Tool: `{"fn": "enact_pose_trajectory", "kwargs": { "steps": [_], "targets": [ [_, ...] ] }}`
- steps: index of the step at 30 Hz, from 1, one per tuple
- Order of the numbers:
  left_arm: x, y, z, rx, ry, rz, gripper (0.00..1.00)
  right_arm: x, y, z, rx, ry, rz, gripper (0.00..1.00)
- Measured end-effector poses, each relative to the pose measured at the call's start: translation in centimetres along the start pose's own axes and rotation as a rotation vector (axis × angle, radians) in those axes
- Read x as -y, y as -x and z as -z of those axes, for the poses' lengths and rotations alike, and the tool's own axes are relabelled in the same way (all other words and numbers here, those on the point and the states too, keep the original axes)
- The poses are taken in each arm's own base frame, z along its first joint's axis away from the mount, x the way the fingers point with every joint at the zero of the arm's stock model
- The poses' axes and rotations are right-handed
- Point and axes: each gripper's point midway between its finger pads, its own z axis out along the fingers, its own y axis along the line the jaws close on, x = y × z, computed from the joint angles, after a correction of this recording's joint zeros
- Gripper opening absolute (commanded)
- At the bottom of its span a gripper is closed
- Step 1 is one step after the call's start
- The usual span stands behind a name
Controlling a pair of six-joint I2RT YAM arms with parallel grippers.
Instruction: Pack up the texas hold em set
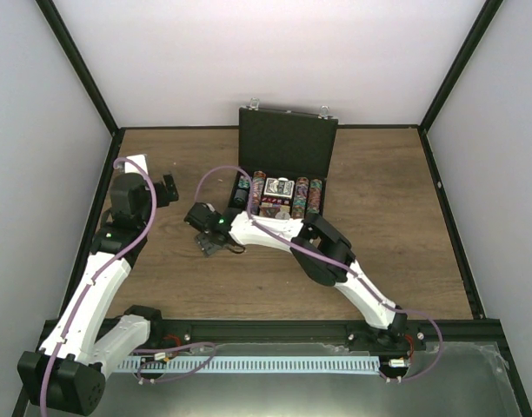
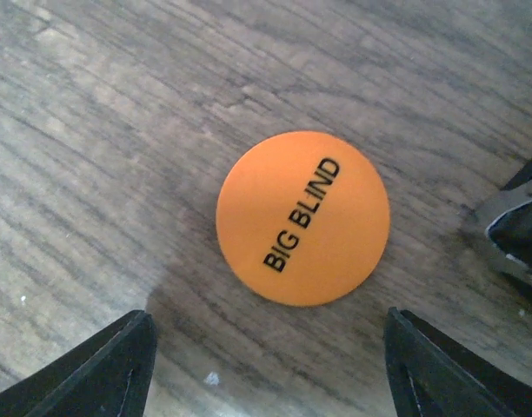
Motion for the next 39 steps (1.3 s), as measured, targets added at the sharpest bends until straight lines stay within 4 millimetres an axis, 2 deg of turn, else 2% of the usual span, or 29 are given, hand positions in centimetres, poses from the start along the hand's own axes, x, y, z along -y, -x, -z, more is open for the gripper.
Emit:
{"fn": "enact_pose_trajectory", "kwargs": {
  "steps": [13, 22, 30, 39],
  "targets": [
    [0.1, -0.1, -0.1, -0.005, -0.002, -0.002, 1.0, 1.2, 2.2, -1.2, 0.027, -0.007, -0.036, 0.71],
    [0.2, -0.2, -0.1, -0.006, -0.004, -0.003, 1.0, 1.0, 3.2, -1.8, 0.053, -0.013, -0.02, 0.68],
    [0.3, -0.2, -0.1, -0.007, -0.007, -0.004, 1.0, 0.9, 3.6, -2.0, 0.069, -0.012, -0.012, 0.58],
    [0.3, -0.2, -0.1, -0.007, -0.008, -0.005, 1.0, 1.1, 3.5, -1.9, 0.068, -0.005, -0.016, 0.52]
  ]
}}
